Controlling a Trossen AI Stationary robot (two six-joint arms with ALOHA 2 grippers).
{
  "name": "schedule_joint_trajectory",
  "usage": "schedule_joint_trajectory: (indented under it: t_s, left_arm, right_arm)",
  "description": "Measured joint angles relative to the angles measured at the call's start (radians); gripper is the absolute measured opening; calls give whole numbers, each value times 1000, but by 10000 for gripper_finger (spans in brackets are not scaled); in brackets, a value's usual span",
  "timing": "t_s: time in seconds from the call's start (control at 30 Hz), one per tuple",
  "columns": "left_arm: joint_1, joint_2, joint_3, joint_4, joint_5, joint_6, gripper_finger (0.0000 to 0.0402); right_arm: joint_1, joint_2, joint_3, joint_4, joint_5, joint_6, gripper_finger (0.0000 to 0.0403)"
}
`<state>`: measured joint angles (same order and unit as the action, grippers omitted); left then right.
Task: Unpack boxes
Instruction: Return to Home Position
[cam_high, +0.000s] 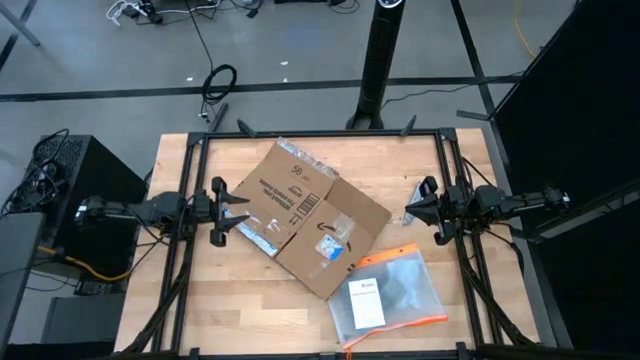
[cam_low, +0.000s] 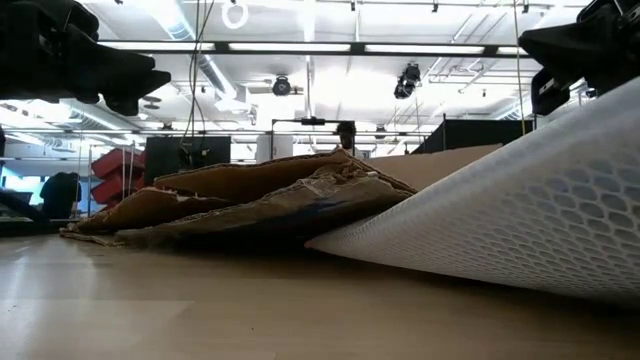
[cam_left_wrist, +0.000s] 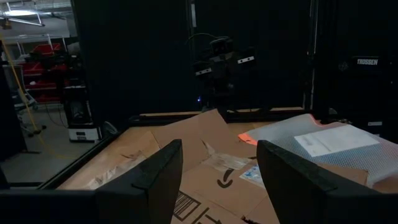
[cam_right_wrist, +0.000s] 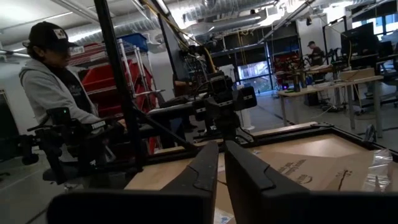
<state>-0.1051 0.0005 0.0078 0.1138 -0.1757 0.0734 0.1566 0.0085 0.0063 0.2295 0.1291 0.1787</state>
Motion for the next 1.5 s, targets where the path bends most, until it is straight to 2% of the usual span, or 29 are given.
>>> schedule_joint_trajectory:
  t_s: [0.33,0.6,1.3,1.5]
  left_arm:
    - [0,0,0,0,0,0,198]
    - [0,0,0,0,0,0,198]
    - [0,0,0,0,0,0,198]
    - [0,0,0,0,0,0,198]
  right_arm:
    - [0,0,0,0,0,0,32]
    - [0,0,0,0,0,0,15]
    - [0,0,0,0,0,0,32]
    - [0,0,0,0,0,0,23]
